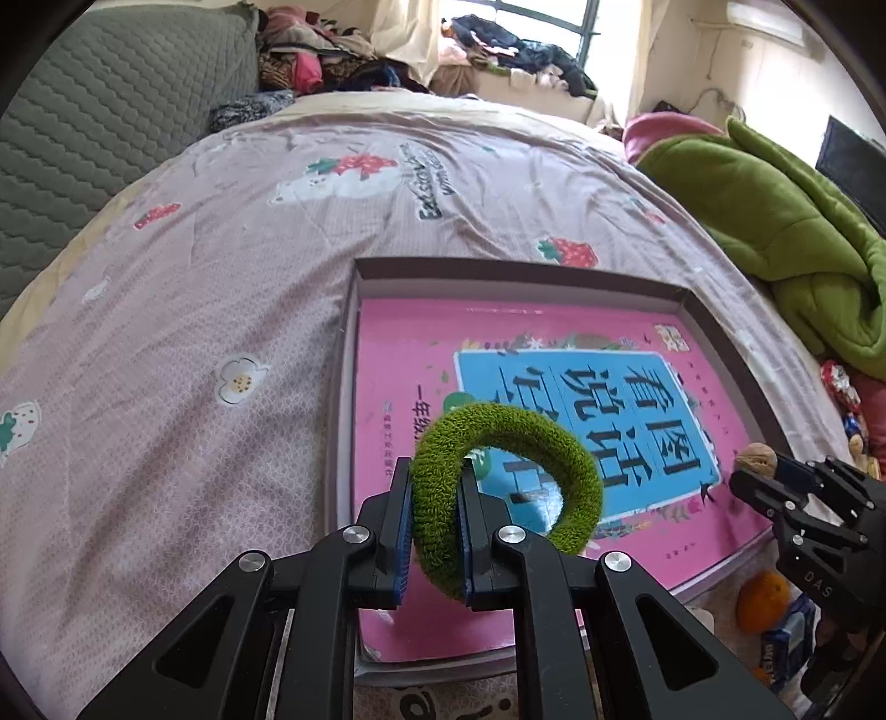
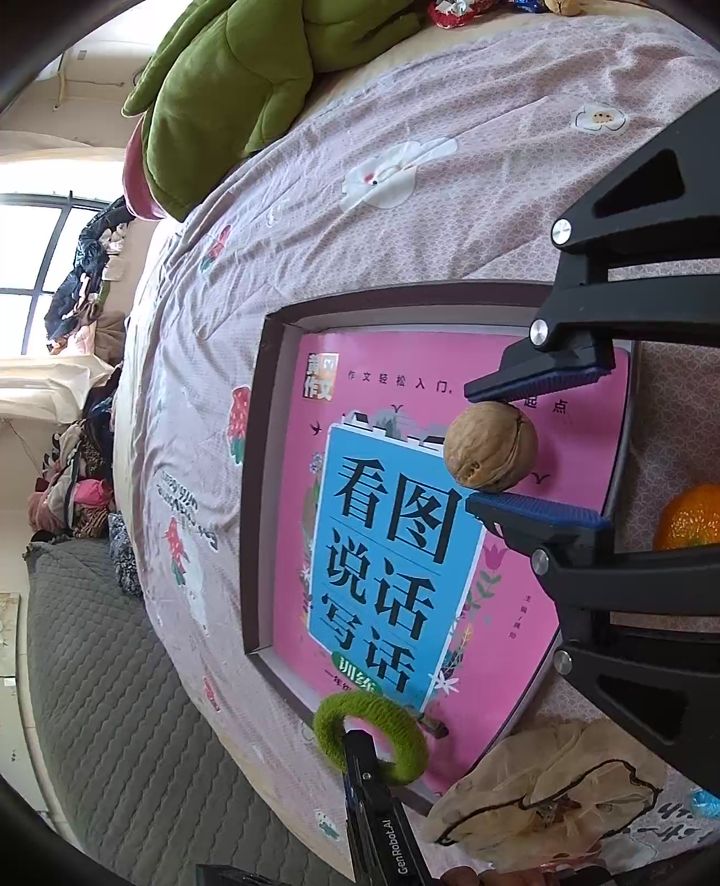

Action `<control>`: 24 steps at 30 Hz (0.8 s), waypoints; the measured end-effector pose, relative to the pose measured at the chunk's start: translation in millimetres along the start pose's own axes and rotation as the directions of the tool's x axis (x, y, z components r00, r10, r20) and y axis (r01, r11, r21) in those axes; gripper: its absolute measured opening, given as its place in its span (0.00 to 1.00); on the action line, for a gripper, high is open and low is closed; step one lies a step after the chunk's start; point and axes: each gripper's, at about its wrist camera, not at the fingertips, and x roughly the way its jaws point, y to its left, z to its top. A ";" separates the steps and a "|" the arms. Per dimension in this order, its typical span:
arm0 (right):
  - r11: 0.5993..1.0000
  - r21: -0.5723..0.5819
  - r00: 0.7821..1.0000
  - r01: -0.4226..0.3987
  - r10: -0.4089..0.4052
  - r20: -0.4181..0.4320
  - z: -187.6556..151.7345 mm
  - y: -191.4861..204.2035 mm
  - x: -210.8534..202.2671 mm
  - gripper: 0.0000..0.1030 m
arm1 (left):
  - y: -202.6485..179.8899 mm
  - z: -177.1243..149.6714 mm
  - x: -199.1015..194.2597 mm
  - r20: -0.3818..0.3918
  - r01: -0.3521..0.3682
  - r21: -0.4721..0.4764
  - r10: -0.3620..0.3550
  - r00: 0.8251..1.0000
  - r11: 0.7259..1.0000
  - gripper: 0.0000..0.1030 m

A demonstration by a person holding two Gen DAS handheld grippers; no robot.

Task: Organize objects
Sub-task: 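Carry the green ring with left tool while right tool carries the walnut over the tray, then open left tool to drop the ring on the book while right tool releases the walnut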

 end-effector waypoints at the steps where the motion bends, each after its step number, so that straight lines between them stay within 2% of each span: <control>1: 1.000 -0.001 1.000 0.000 0.000 -0.003 -0.5 0.1 0.9 0.33 | -0.6 -0.8 1.2 -0.004 -0.006 0.003 0.006 1.000 1.000 0.13; 10: 1.000 0.010 1.000 0.008 -0.007 -0.026 -2.9 -1.8 5.3 0.33 | -3.4 -4.6 7.7 -0.040 -0.017 0.017 0.017 0.999 1.000 0.14; 24: 1.000 0.021 0.999 0.005 -0.005 -0.044 -2.6 -1.8 4.6 0.35 | 4.5 -7.6 6.1 -0.065 -0.003 -0.026 0.001 0.998 1.000 0.17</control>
